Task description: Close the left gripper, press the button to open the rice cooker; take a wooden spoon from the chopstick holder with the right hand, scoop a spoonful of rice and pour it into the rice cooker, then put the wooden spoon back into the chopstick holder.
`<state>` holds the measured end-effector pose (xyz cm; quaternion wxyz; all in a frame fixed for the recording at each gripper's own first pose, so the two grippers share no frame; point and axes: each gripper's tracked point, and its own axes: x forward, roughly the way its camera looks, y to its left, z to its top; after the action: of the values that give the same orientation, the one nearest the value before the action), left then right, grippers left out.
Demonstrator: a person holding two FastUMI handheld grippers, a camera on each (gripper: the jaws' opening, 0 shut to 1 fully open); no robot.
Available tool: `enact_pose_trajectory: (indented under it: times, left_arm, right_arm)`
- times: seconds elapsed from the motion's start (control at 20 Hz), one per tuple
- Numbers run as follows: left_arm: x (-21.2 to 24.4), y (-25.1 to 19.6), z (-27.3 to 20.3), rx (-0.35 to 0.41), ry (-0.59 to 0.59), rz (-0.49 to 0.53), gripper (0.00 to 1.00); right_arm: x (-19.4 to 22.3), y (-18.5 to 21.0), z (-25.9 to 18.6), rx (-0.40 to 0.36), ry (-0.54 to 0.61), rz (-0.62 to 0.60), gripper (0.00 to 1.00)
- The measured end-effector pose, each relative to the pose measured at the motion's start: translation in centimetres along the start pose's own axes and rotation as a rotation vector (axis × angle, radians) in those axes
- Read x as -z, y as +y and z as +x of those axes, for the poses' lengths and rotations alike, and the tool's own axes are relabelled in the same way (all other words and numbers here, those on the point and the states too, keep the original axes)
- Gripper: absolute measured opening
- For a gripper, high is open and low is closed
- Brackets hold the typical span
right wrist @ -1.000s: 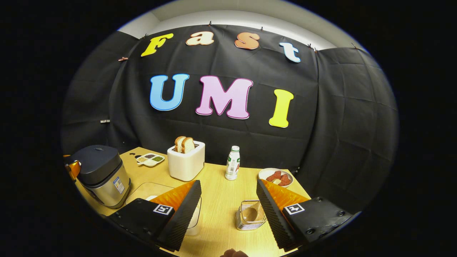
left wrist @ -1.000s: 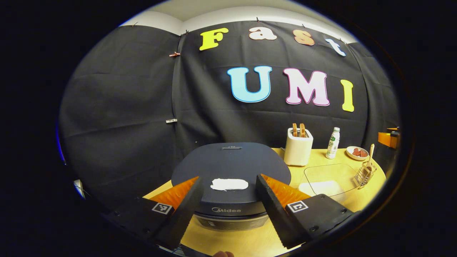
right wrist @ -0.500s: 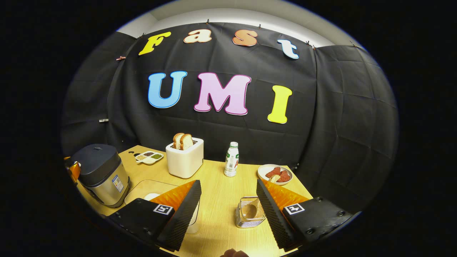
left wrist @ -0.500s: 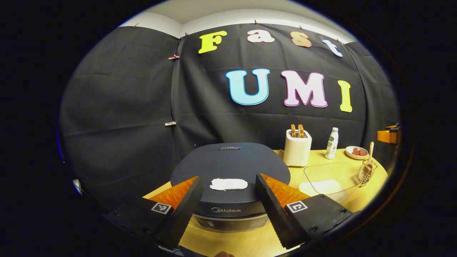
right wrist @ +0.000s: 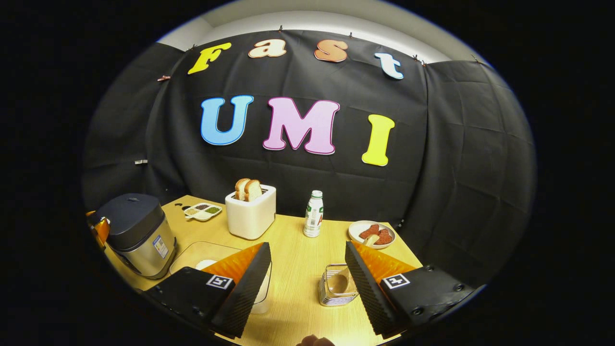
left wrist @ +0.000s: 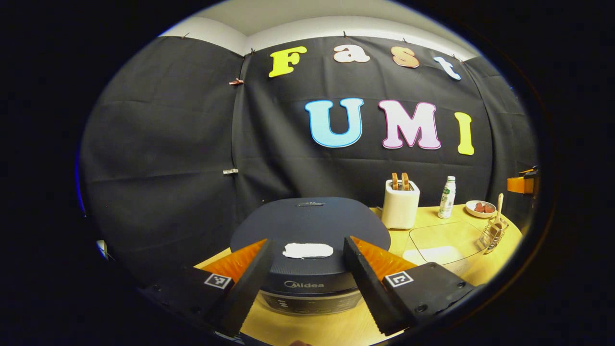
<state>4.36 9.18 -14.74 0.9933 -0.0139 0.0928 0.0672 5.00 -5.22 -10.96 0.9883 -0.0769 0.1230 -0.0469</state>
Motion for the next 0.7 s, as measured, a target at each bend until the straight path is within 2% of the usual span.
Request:
enact_pose_trajectory:
  times: [0.15, 0.35, 0.7]
  left_arm:
    - [-0.5, 0.1, 0.2, -0.005, 0.021, -0.003, 1.00]
    - [-2.5, -0.7, 0.1, -0.013, -0.023, 0.038, 0.97]
    - [-5.0, -6.8, -0.2, 0.106, -0.046, 0.072, 0.96]
  right_arm:
    - [-0.1, -0.5, 0.0, 0.004, -0.002, 0.004, 0.97]
    - [-0.2, -1.1, -0.3, 0.014, -0.002, 0.016, 0.97]
    - [-0.7, -2.8, -0.5, 0.020, -0.018, 0.058, 0.97]
